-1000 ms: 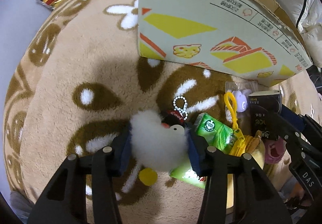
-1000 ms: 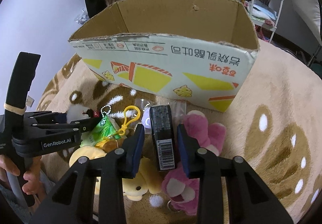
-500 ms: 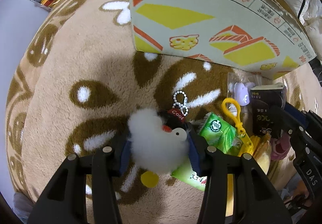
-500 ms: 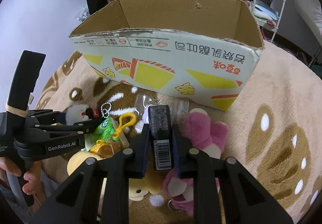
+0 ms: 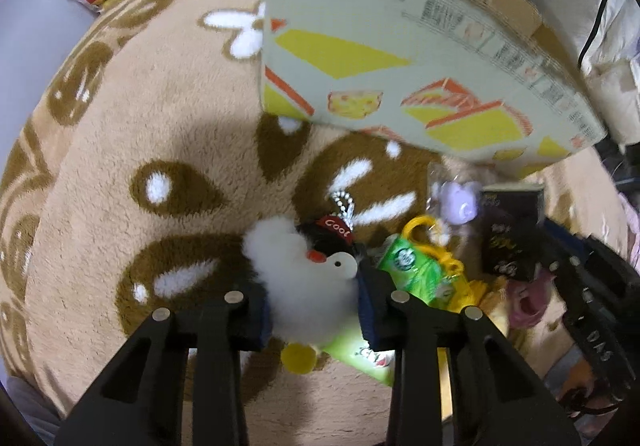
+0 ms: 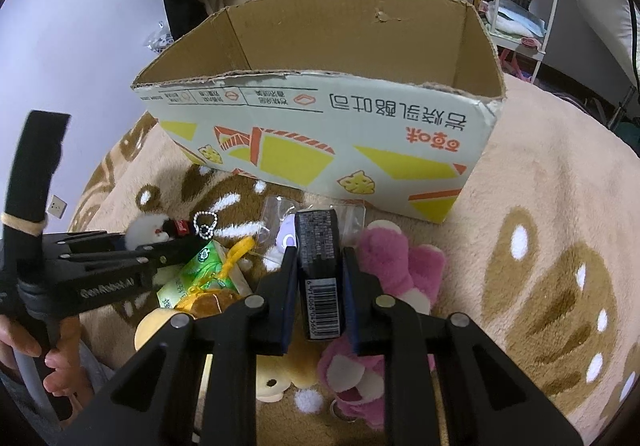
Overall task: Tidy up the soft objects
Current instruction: 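Lift penguin keychain with left tool while right tool lifts black package toward box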
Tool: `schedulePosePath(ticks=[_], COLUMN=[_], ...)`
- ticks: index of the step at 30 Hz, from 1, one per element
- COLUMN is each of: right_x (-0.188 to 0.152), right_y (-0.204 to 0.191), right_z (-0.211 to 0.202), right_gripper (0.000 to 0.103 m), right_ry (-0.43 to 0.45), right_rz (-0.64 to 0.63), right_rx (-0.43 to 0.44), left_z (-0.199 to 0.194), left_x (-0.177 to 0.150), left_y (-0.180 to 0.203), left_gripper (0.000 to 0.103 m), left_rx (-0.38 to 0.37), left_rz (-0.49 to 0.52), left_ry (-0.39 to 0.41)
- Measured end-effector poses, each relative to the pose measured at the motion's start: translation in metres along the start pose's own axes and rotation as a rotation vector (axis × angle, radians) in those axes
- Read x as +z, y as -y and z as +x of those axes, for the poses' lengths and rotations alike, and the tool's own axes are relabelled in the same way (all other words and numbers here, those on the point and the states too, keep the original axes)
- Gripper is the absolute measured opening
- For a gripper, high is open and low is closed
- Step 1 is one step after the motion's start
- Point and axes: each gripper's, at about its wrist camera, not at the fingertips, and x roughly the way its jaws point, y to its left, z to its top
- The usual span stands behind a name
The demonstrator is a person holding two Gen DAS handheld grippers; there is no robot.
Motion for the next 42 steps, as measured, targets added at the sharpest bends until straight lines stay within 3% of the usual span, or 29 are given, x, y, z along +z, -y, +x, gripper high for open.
schedulePosePath(ticks=[5, 8, 22, 29, 42], right_x=[0.000, 0.001, -0.003, -0.001, 0.019], right_y=[0.002, 0.001, -0.006, -0.021, -0.029], right_z=[-0.011, -0.020, -0.088, -0.123, -0.160], right_gripper=[0.021, 0.021, 0.021, 0.021, 0.021], right_ry=[0.032, 0.064, 0.286, 0.460, 0.663], right_rz=[0.009, 0.014, 0.008, -0.050, -0.083], right_rx=[-0.007, -0.018, -0.005, -0.039, -0.100], left_z=[-0.024, -0.046, -0.139, -0.156, -0.206], left_x=[-0.006, -0.015, -0.042, -0.053, -0.043], left_y=[0.004, 0.014, 0.030, 0.043, 0.058], left_gripper=[0.032, 0.032, 0.032, 0.032, 0.032], left_rx=[0.033, 0.077, 0.092, 0.075, 0.017], left_rz=[0.016, 0.057, 0.118, 0.167, 0.205], left_ry=[0.106, 0.216, 0.609, 0.716, 0.925])
